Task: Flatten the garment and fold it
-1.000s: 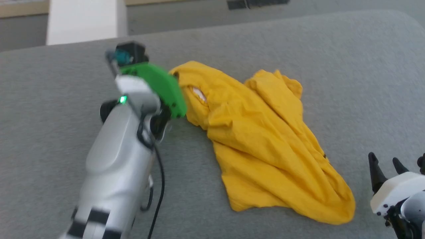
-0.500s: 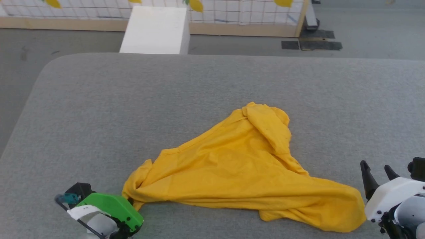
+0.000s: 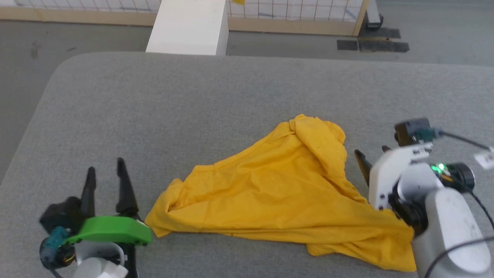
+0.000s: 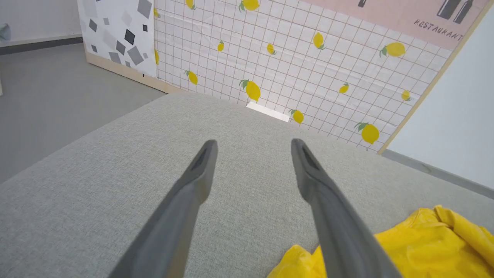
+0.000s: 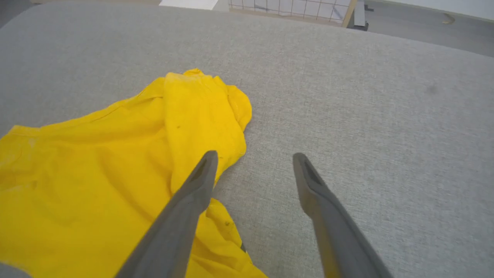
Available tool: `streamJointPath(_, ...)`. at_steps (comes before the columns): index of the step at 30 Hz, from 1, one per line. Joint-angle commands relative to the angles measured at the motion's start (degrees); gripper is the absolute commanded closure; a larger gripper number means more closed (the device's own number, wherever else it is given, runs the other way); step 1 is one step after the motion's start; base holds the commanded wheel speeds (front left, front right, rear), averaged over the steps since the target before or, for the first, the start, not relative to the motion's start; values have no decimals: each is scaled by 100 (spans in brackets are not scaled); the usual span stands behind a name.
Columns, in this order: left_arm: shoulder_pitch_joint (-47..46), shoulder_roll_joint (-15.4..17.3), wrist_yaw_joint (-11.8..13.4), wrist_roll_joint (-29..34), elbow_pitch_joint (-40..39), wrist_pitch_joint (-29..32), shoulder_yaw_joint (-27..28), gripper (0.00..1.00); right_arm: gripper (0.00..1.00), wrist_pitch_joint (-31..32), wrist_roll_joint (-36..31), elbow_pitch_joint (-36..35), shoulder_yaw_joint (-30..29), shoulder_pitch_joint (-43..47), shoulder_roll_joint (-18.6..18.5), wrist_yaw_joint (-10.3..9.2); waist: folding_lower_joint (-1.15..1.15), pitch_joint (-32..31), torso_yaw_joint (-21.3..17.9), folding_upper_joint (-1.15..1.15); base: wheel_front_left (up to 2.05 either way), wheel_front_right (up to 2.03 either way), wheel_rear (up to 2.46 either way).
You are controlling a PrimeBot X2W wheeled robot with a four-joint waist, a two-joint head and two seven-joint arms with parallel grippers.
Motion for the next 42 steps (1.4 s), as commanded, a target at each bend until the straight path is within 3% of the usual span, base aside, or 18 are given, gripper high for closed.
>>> streamJointPath(1, -104, 2, -83, 170, 47, -77, -41, 0, 0, 89, -101, 163, 56, -231, -23, -9, 0, 154, 92, 0, 0, 0, 0)
streamJointPath(7, -181, -316, -246, 741, -141, -134, 0, 0, 0, 479, -511, 1116, 451, -965, -94, -9, 0, 496, 289, 0, 0, 0, 0)
streamJointPath(17, -222, -679, -463, 1085, -336, -136, 379, 0, 3, 345, -656, 2241, 719, -1303, -51, -9, 0, 755, 335, 0, 0, 0, 0)
streamJointPath(18, -212, -695, -479, 1105, -329, -136, 417, 0, 69, 290, -604, 2268, 717, -1336, -43, -9, 0, 734, 303, 0, 0, 0, 0)
streamJointPath(19, -207, -706, -490, 1128, -327, -136, 447, 0, 100, 238, -559, 2279, 714, -1355, -38, -9, 0, 703, 276, 0, 0, 0, 0)
streamJointPath(23, -170, -738, -540, 1178, -246, -136, 557, 0, 100, -87, -258, 2049, 583, -1406, -77, -9, 0, 502, 115, 0, 0, 0, 0)
streamJointPath(29, -75, -761, -618, 1166, -111, -136, 686, 0, 100, -535, 179, 867, -138, -1068, -341, -9, 0, 175, -270, 0, 0, 0, 0)
streamJointPath(35, -108, -772, -656, 991, 206, -137, 591, 0, 100, -208, 220, 83, -1323, 150, -273, -9, 0, 78, -511, 0, 0, 0, 0)
streamJointPath(40, -161, -775, -646, 870, 442, -137, 491, 0, 100, 94, 299, 13, -1724, 984, -6, -9, 0, 88, -600, 0, 0, 0, 0)
streamJointPath(41, -172, -775, -641, 843, 494, -137, 472, 0, 85, 54, 335, -9, -1735, 1062, 24, -9, 0, 95, -609, 0, 0, 0, 0)
streamJointPath(42, -179, -775, -634, 823, 539, -137, 458, 0, 0, -11, 382, -34, -1743, 1101, 41, -9, 0, 96, -616, 0, 0, 0, 0)
